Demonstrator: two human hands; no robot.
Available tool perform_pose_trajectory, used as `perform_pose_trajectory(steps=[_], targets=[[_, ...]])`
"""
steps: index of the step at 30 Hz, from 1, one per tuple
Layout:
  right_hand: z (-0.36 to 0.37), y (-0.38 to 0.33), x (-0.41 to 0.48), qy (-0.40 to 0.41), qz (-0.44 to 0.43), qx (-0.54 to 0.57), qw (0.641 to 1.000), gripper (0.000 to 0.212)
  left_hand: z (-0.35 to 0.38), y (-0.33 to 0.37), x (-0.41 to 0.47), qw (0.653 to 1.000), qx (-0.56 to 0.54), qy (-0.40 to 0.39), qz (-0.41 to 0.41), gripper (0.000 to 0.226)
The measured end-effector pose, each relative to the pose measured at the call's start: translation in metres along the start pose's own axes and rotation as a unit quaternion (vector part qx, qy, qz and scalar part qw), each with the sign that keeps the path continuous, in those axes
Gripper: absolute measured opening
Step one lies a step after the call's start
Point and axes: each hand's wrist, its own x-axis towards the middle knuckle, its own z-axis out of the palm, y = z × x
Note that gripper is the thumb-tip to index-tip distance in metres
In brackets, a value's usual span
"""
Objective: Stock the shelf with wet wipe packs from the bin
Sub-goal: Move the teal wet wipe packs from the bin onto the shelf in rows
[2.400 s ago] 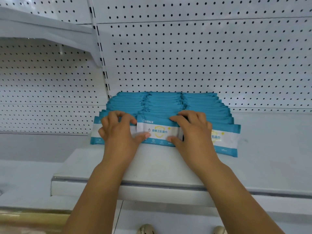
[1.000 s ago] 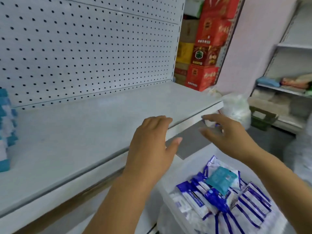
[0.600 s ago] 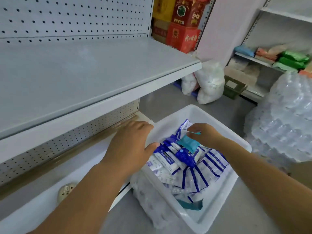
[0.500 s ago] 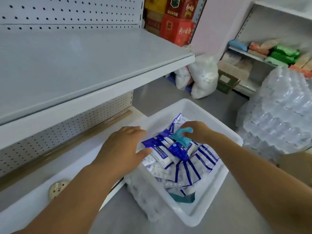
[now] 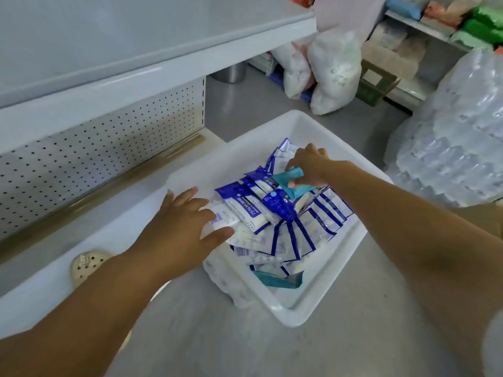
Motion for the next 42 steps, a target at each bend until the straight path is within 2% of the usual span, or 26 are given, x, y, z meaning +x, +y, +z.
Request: perform_pose_trajectory(steps=[2,5,9,11,12,15,18,22,25,27,28,31,32,37,42], targets=[[0.003,0.006,-0.001,0.004,0.010,0.019,1.000,0.053,0.000,0.006,0.002,0.999,0.024,-0.014,-0.017,0.086],[0.001,0.008,-0.009,0.032,0.032,0.124,0.991,0.043,-0.001,0.011,0.006,0.999,0.002,-0.022,-0.034,0.088],[-0.018,-0.004,-0.039,0.100,0.045,0.280,0.954,0.035,-0.012,0.027,0.007,0.990,-0.133,0.003,-0.052,0.091],[-0.029,-0.020,-0.059,0.133,0.039,0.373,0.917,0.037,-0.020,0.039,0.007,0.971,-0.231,0.032,-0.056,0.087],[-0.034,-0.031,-0.070,0.136,0.032,0.438,0.888,0.039,-0.023,0.045,0.007,0.960,-0.270,0.042,-0.054,0.083],[-0.039,-0.069,-0.105,0.091,0.006,0.588,0.804,0.035,-0.027,0.056,0.007,0.933,-0.354,0.056,-0.037,0.065],[-0.038,-0.096,-0.127,0.054,-0.005,0.632,0.773,0.037,-0.025,0.055,0.005,0.913,-0.394,0.088,-0.059,0.034],[-0.033,-0.107,-0.136,0.019,-0.001,0.697,0.716,0.038,-0.024,0.038,0.002,0.846,-0.508,0.104,-0.121,0.049],[-0.021,-0.116,-0.140,0.006,-0.015,0.713,0.701,0.031,-0.028,0.034,-0.005,0.834,-0.525,0.121,-0.121,0.033],[-0.012,-0.117,-0.144,-0.015,-0.024,0.705,0.708,0.030,-0.032,0.032,-0.012,0.822,-0.537,0.146,-0.125,0.017],[-0.008,-0.116,-0.147,-0.032,-0.028,0.682,0.730,0.027,-0.033,0.030,-0.014,0.811,-0.547,0.159,-0.134,0.013],[0.006,-0.107,-0.161,-0.091,-0.050,0.473,0.875,0.022,-0.039,0.019,-0.019,0.767,-0.585,0.202,-0.167,0.013],[0.010,-0.104,-0.165,-0.109,-0.065,0.401,0.907,0.022,-0.040,0.016,-0.020,0.757,-0.593,0.209,-0.176,0.013],[0.019,-0.107,-0.172,-0.142,-0.077,0.294,0.942,0.023,-0.039,0.012,-0.025,0.747,-0.598,0.213,-0.195,0.011],[0.025,-0.110,-0.163,-0.133,-0.068,0.282,0.948,0.014,-0.038,0.014,-0.031,0.755,-0.596,0.203,-0.183,0.011]])
